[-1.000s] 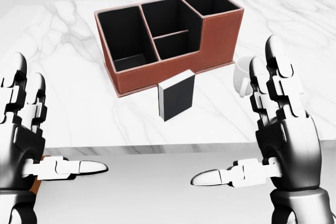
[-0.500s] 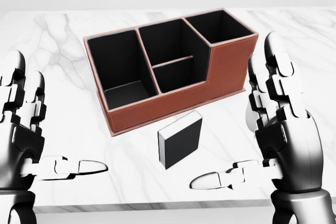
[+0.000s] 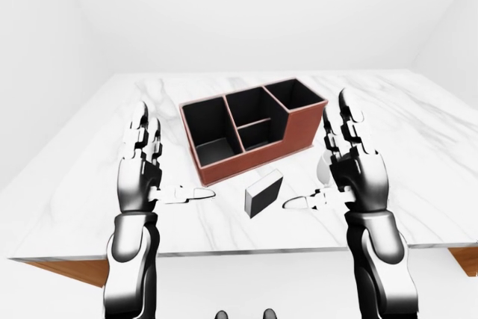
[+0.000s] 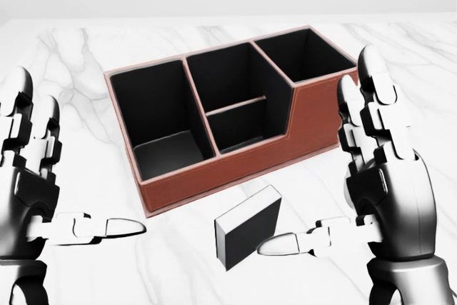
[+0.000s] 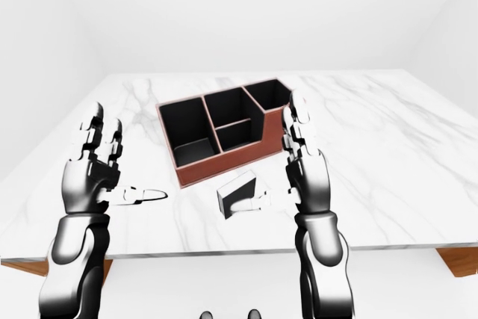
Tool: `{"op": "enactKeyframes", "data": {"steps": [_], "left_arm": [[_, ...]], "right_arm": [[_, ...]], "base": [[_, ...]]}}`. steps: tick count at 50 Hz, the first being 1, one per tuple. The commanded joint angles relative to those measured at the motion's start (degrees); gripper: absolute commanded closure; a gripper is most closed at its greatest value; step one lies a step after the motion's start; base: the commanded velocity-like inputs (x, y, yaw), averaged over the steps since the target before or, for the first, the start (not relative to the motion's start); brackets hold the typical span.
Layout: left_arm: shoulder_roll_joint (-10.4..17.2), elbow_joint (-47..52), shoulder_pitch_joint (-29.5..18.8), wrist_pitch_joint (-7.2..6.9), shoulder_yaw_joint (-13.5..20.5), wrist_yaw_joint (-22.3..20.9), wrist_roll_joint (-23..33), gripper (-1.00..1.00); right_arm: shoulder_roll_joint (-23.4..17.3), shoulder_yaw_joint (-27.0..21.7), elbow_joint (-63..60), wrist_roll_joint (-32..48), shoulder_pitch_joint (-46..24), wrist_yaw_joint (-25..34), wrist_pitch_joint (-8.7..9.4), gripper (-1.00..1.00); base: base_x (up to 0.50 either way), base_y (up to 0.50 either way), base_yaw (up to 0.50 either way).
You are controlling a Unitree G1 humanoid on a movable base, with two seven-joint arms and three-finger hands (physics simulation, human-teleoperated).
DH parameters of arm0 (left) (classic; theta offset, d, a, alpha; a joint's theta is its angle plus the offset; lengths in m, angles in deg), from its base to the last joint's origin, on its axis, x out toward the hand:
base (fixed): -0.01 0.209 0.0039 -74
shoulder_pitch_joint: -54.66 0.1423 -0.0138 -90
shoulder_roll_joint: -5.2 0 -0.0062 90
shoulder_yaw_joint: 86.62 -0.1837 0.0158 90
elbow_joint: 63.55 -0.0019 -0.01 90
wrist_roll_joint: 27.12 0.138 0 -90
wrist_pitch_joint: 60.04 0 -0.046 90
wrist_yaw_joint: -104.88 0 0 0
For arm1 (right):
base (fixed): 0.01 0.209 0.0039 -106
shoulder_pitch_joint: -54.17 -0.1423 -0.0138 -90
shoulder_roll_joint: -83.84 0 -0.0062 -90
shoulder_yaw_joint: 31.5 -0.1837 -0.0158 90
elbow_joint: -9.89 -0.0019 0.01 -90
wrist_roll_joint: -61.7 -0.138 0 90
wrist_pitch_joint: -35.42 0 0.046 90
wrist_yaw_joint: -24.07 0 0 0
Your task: Pick up the book and place it in the front compartment of the caddy.
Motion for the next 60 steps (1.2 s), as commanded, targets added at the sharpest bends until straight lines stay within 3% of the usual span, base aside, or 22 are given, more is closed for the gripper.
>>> {"op": "enactKeyframes", "data": {"steps": [1,9,22,47,60], "left_arm": [[0.0,0.5,-0.2,0.00,0.1,0.0,-0.1,-1.00],[0.1,1.3,-0.3,0.00,0.3,-0.1,-0.3,-1.00],[0.1,1.8,-0.3,0.00,0.2,-0.3,-0.1,-1.00],[0.0,1.7,-0.1,0.00,0.0,-0.3,0.0,-1.00],[0.0,2.6,0.0,0.00,0.0,-0.3,0.0,-1.00]], "right_arm": [[-0.1,0.7,-1.1,-0.8,0.4,0.8,0.00,-1.00],[0.0,0.6,-1.1,-0.7,0.4,0.7,0.00,-1.00],[0.1,0.8,-0.9,-1.4,0.7,1.6,0.00,-1.00],[0.0,1.2,-1.0,0.0,0.7,1.2,0.00,-1.00],[0.0,1.3,-1.5,0.4,0.3,0.6,0.00,-1.00]], "base": [[0.50,0.00,0.00],[0.50,0.00,0.00],[0.00,0.00,0.00],[0.48,0.00,0.00],[0.00,0.00,0.00]]}}
